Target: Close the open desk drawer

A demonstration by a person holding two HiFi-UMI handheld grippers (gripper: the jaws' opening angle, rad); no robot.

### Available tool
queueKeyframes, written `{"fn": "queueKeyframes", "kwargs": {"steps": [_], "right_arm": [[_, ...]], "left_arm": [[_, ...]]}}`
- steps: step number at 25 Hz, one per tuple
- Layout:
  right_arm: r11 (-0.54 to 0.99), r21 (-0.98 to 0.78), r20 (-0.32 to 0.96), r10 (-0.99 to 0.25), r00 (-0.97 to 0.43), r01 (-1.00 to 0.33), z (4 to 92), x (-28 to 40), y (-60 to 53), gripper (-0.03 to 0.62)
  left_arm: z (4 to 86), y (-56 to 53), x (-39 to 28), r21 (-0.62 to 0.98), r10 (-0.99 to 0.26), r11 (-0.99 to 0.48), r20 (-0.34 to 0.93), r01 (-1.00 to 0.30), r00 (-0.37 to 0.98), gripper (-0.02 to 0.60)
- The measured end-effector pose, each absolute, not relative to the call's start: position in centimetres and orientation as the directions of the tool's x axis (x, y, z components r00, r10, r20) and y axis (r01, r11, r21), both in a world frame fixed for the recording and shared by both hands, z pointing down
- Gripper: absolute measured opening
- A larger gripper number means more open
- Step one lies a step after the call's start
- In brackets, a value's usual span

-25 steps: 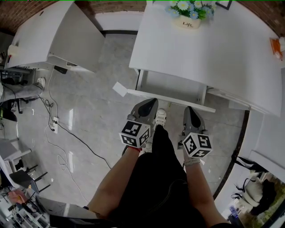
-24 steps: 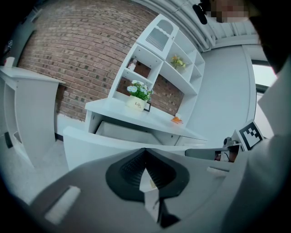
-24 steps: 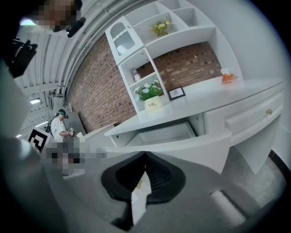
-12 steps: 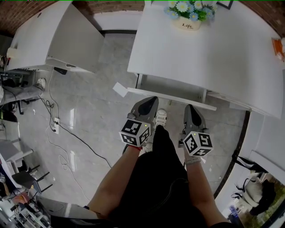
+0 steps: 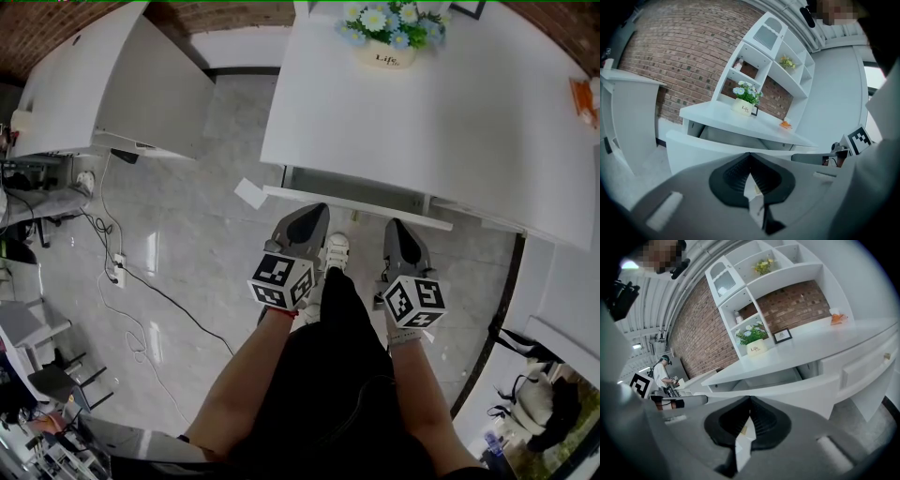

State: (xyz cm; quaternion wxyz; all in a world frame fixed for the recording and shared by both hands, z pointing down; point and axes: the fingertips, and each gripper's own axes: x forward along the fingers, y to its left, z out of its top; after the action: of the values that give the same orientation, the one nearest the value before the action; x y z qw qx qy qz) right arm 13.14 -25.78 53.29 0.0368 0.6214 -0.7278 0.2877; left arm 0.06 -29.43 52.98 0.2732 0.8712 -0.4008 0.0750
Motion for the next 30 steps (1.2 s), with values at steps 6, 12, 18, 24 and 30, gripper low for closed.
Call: {"fn": "queueKeyframes", "kwargs": {"steps": [6, 12, 18, 24, 30], "right_arm": [[0.064, -0.374, 0.413, -0.882, -0.228, -0.925, 53.2, 13.4, -26.6, 0.002], [0.078, -0.373, 0.414, -0.878, -0.241, -0.924, 53.2, 13.6, -27.9, 0.002], [0.086, -0.375, 0.406, -0.88, -0.247, -0.923, 53.2, 14.0, -28.9, 0.002], [0.094, -0.383, 0.404, -0.877, -0.258, -0.919, 53.3, 14.2, -29.7, 0.002], [0.09, -0.398, 0.401, -0.878, -0.261, -0.913, 53.5, 14.4, -30.2, 0.002]], "left_arm": [[52.9, -30.3, 0.3, 0.421, -0.66, -0.521, 0.352, -0.742, 0.664, 0.002], [52.9, -31.5, 0.5, 0.417, -0.67, -0.513, 0.351, -0.75, 0.654, 0.002], [52.9, -32.6, 0.9, 0.422, -0.675, -0.509, 0.345, -0.75, 0.652, 0.002], [53.0, -33.4, 1.1, 0.424, -0.68, -0.502, 0.346, -0.754, 0.647, 0.002], [53.1, -33.9, 1.3, 0.423, -0.684, -0.495, 0.349, -0.759, 0.641, 0.002]]}}
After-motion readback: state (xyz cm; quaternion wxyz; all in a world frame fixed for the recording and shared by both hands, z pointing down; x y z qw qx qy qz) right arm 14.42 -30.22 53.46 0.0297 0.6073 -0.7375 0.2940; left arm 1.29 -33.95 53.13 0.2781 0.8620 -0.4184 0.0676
